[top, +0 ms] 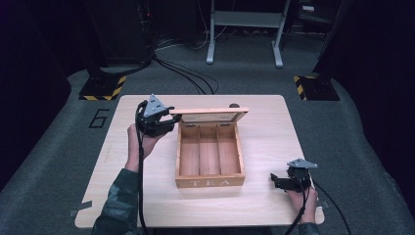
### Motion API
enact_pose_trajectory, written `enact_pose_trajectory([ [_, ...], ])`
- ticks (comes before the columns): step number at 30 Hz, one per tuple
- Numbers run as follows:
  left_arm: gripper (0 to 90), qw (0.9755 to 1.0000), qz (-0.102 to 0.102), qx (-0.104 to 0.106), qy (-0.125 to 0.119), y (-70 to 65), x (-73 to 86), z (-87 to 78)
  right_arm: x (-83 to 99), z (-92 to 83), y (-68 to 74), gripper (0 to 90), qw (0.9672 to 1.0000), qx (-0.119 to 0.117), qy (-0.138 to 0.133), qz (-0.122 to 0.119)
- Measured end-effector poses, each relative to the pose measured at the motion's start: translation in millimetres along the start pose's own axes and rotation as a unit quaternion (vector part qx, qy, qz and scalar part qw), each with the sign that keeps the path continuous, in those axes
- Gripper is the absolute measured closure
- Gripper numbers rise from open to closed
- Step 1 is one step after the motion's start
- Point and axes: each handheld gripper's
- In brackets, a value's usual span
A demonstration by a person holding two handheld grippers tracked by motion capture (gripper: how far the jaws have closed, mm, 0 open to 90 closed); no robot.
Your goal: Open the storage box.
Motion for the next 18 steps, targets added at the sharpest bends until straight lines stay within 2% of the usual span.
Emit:
enact_pose_trajectory([
  [18,59.9,1.0,0.001,0.002,0.001,0.4,0.1,-0.2,0.0,0.0,0.0,10.4,1.0,0.0,0.0,0.0],
])
Point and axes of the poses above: each handheld gripper's, and its own axes: z roughly forward along the jaws, x roughly out of its underside, y roughly to its left, and after that the axes turned 1 degree about z, right-handed
